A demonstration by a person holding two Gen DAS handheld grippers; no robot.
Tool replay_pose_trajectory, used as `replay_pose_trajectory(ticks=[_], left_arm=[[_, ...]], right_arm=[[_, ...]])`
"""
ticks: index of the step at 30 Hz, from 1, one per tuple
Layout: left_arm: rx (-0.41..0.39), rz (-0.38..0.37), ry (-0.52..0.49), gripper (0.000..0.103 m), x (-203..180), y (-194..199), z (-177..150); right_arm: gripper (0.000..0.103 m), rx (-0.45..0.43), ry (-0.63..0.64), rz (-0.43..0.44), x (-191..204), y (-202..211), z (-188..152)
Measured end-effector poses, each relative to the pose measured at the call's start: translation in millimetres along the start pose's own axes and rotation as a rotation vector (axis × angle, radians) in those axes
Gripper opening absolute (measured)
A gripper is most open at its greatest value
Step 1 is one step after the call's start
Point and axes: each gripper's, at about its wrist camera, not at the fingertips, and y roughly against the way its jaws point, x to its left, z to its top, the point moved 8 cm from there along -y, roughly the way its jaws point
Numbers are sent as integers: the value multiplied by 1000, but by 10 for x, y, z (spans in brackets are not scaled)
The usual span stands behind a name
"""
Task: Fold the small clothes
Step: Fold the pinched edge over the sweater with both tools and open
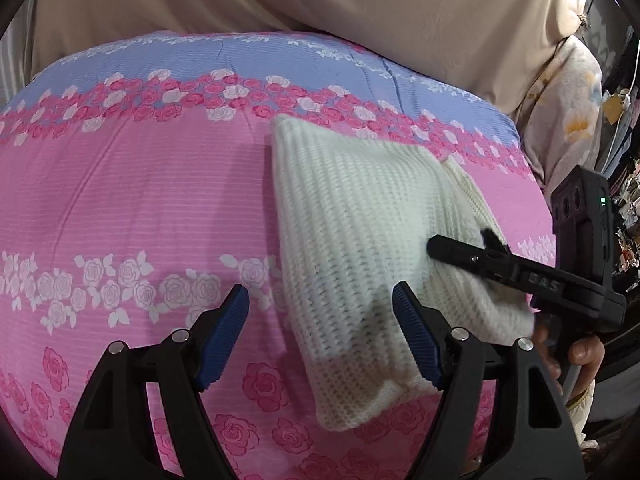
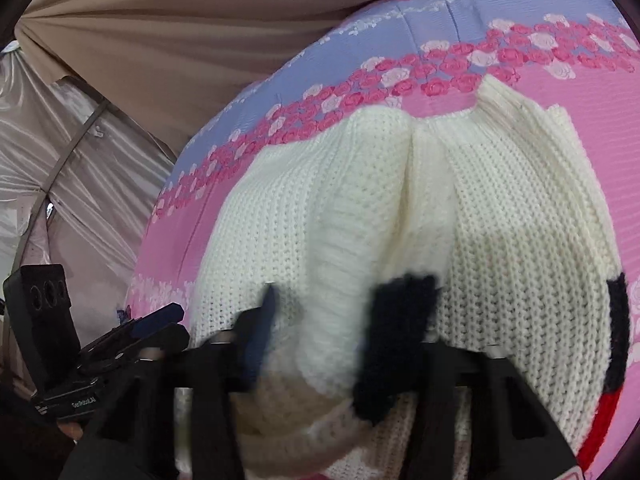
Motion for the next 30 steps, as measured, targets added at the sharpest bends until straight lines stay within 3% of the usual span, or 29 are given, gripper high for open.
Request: replay_pose_trajectory(ticks=[2,3,5,7,10,11,12,13,16,18,22,26,27,29,30], left_arm=[[-16,-11,-20,72,-77,52,35],[-24,-25,-35,72,-135,72,55],[-30,-63,-65,72,-282,80,80],[-24,-84,-101,72,-440,15,91],[14,-104,-160,72,-680,-202,43],[26,-102,-181,72,-761,-296,20],[37,-93,-197,72,-804,-365,-3],[46,-70,-213,72,-836,-431,-22],[33,-1,-250,72,-879,-513,-44],[31,3,-253,73,-880,-518,-45],[28,8,-242,73,-849,-500,-47],[6,-12,-245,73,-893,-358,-58],[3,-12,-250,73,-907,-346,-60],[5,-9,-263,73,-928,-345,-84],[8,-2,-269,73,-932,-361,-100]], right_arm=[[20,-112,22,162,160,386,122],[20,-174,52,185,196,593,170],[20,-269,110,115,89,900,179],[21,-234,62,7,-273,892,113],[24,-75,-103,-178,-1057,567,-146],[23,-98,-147,-125,-1130,583,-196],[24,-118,-185,-70,-1114,669,-222],[26,-130,-186,-77,-1092,746,-222],[36,-240,-113,-228,-960,1134,-196],[38,-260,-59,-235,-794,1324,-220],[59,-193,25,-197,-506,1294,-372],[61,-84,55,-173,-506,958,-627],[59,-76,69,-200,-540,900,-673],[22,-63,88,-255,-636,849,-723],[20,-69,73,-235,-685,899,-722]])
